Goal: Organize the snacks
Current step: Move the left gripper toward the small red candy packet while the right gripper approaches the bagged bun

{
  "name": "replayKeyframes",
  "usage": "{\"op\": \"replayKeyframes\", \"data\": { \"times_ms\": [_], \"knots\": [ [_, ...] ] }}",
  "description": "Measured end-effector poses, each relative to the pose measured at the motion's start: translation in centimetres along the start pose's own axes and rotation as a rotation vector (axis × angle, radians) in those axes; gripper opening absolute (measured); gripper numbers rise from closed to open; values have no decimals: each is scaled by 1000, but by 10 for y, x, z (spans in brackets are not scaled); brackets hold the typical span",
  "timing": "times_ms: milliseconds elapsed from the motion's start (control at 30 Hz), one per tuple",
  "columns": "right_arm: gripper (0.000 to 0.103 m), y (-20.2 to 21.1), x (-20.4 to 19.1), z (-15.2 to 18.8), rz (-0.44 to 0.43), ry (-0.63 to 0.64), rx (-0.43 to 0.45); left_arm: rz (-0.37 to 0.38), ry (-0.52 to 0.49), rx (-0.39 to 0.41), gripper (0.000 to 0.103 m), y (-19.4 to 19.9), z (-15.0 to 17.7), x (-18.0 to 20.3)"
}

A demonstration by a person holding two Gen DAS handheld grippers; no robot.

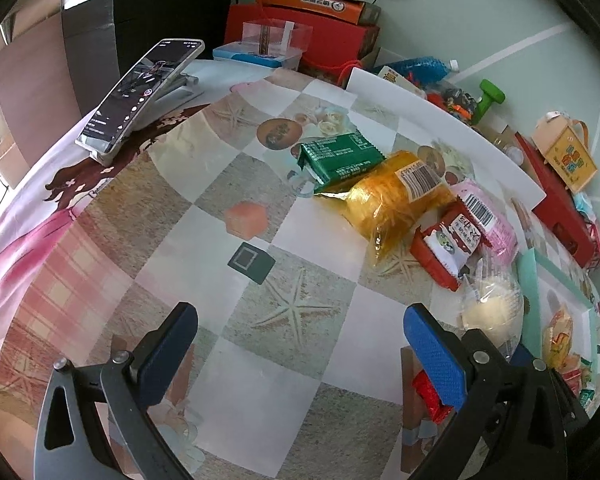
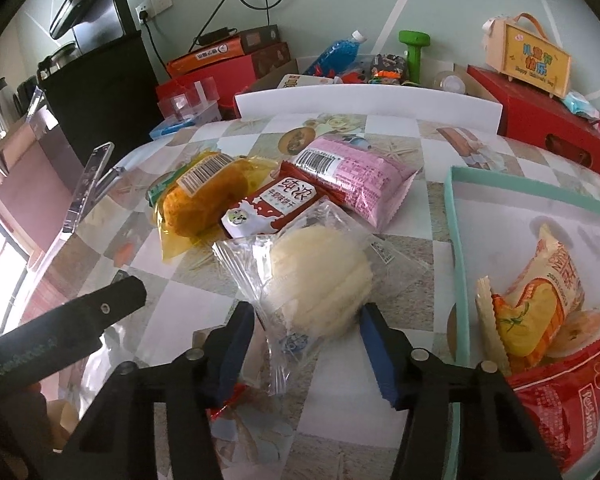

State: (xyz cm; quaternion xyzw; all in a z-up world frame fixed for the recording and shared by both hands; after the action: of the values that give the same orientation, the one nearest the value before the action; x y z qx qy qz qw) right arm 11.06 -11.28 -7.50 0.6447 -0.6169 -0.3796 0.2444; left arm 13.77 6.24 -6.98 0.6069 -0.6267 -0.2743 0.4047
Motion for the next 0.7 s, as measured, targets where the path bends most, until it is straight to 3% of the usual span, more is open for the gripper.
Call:
{"op": "replayKeyframes", "data": {
  "times_ms": [433, 700],
  "knots": [
    [52, 9, 18, 6, 1, -34, -56, 49, -105, -64, 102, -9, 10, 23],
    [51, 17, 17, 13, 33, 26, -78, 118, -174, -106, 102, -15, 18, 40]
  ]
}}
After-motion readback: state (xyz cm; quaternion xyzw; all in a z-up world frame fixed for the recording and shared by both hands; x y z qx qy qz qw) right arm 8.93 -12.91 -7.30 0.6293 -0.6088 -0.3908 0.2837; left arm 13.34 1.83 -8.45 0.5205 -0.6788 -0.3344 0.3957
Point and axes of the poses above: each gripper's, at about its wrist camera, not at the fingertips, and y roughly against the way its jaws point, x to its right, z to its underside, the point moved 3 cm from there along -y, roughly the way its jaws point, and after that the axes turned 4 degrees about -y, right-handed, at the moved point
